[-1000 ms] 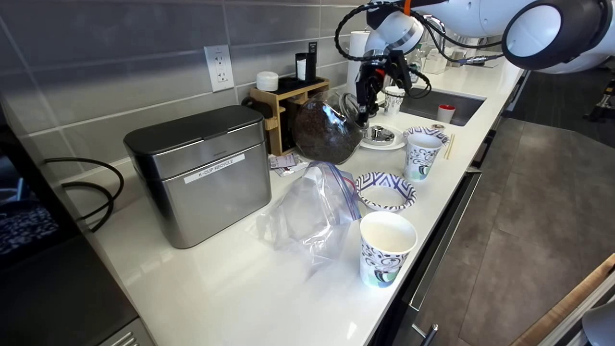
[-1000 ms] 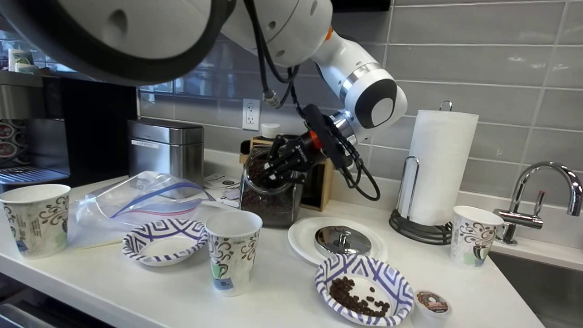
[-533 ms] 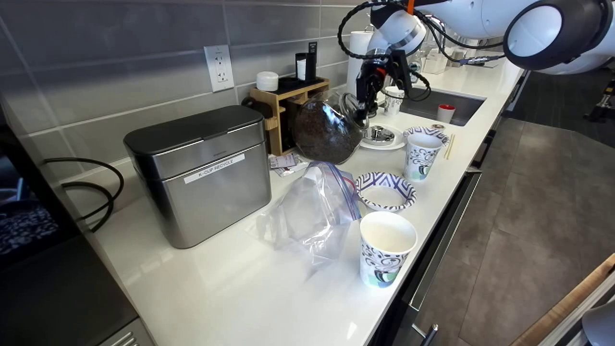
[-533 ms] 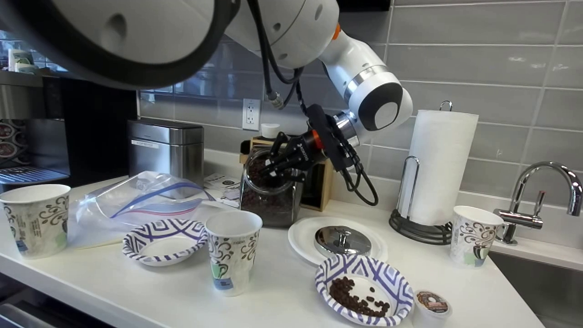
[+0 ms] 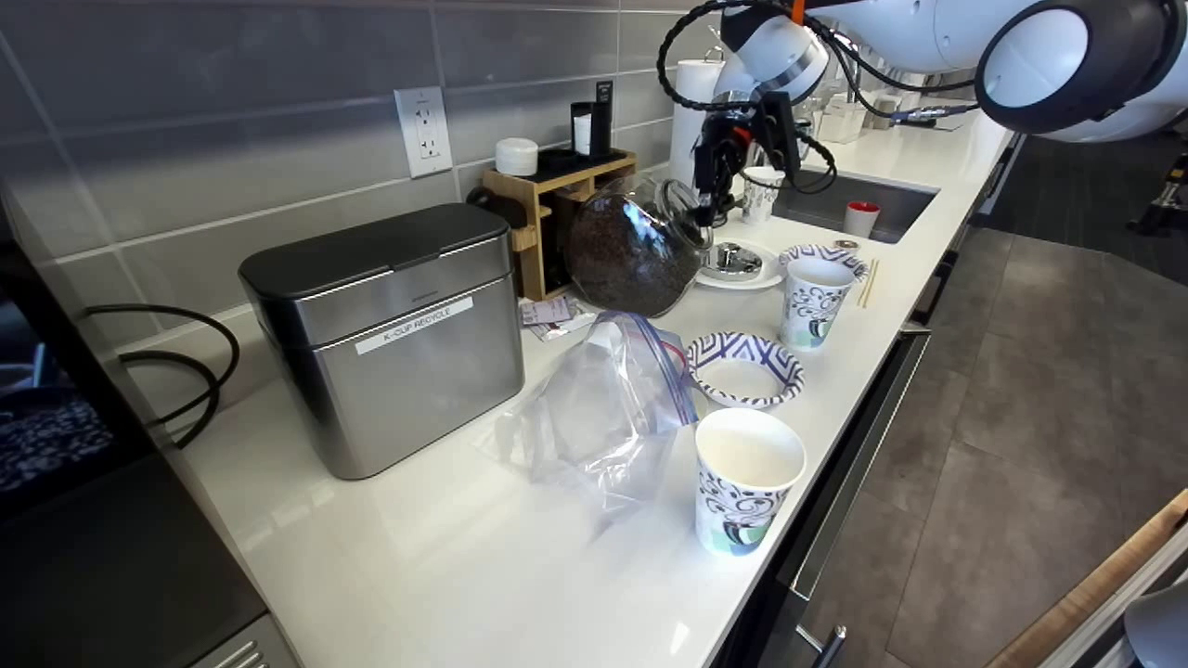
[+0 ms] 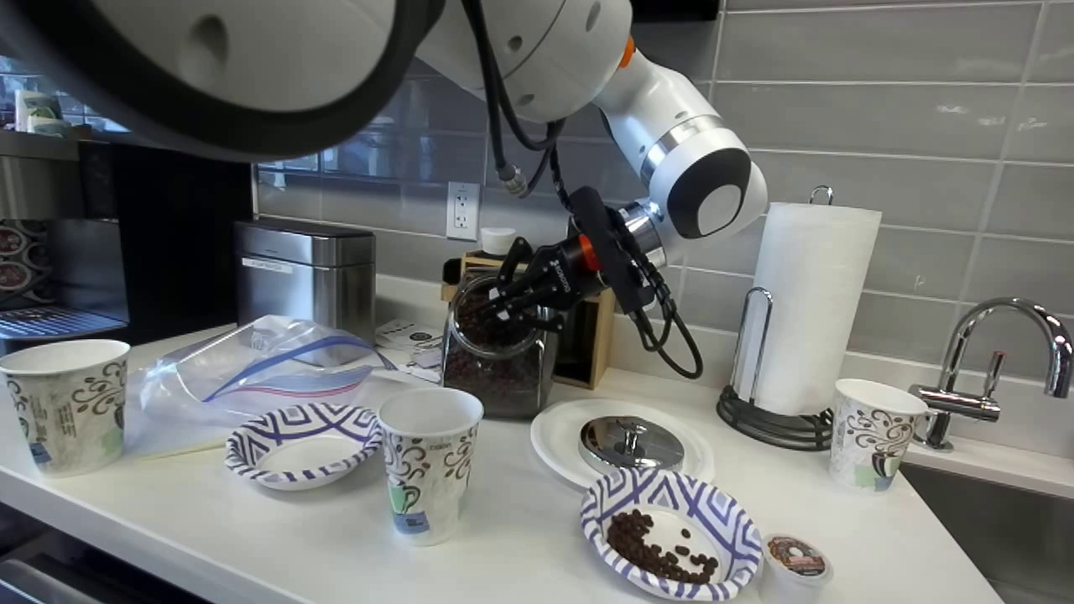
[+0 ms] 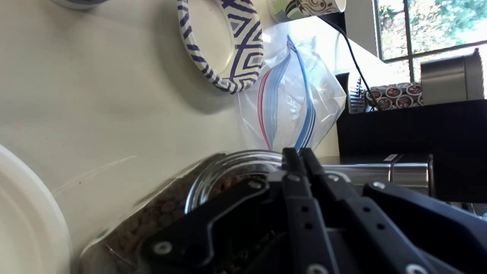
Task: Empty a scoop of coffee grounds into the paper cup
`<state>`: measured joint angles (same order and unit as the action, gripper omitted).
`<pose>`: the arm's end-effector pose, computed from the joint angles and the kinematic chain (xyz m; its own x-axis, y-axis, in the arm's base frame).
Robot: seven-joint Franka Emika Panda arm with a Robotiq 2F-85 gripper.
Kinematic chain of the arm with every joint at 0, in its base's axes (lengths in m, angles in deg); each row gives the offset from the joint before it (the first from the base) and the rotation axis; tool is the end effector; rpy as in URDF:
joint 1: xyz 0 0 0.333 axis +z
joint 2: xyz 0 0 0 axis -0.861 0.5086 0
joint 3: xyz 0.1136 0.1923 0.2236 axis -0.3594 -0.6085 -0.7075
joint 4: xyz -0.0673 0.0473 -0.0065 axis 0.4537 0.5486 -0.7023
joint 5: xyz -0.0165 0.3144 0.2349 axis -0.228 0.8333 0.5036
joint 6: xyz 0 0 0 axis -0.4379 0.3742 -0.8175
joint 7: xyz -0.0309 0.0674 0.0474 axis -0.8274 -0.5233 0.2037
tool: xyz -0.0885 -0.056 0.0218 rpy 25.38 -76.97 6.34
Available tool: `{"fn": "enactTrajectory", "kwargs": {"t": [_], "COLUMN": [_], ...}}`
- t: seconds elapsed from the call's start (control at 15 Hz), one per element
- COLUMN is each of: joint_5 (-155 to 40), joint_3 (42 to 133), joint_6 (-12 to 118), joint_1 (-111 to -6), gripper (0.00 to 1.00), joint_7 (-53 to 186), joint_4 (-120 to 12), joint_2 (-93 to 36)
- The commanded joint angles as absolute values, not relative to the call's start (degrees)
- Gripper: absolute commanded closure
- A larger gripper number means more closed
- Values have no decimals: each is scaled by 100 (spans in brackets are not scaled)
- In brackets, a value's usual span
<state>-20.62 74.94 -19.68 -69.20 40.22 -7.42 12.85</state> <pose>0.7081 0.0150 0.3172 0.8099 0.5227 -0.2662 0.1150 -0.5865 -0.8018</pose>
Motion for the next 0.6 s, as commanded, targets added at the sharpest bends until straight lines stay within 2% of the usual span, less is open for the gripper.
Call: {"fn": "enactTrajectory", "kwargs": {"t": [0.0,0.53], "joint_5": [-2078,-2193], "joint_3": [7489,7583], "joint_6": [-2368,-2893], "joint_1": [-7014,-7234], "gripper": [99,99], "joint_7": [4089,3962], "joint_4": [-740,-1093], "joint_2": [1156,825]}}
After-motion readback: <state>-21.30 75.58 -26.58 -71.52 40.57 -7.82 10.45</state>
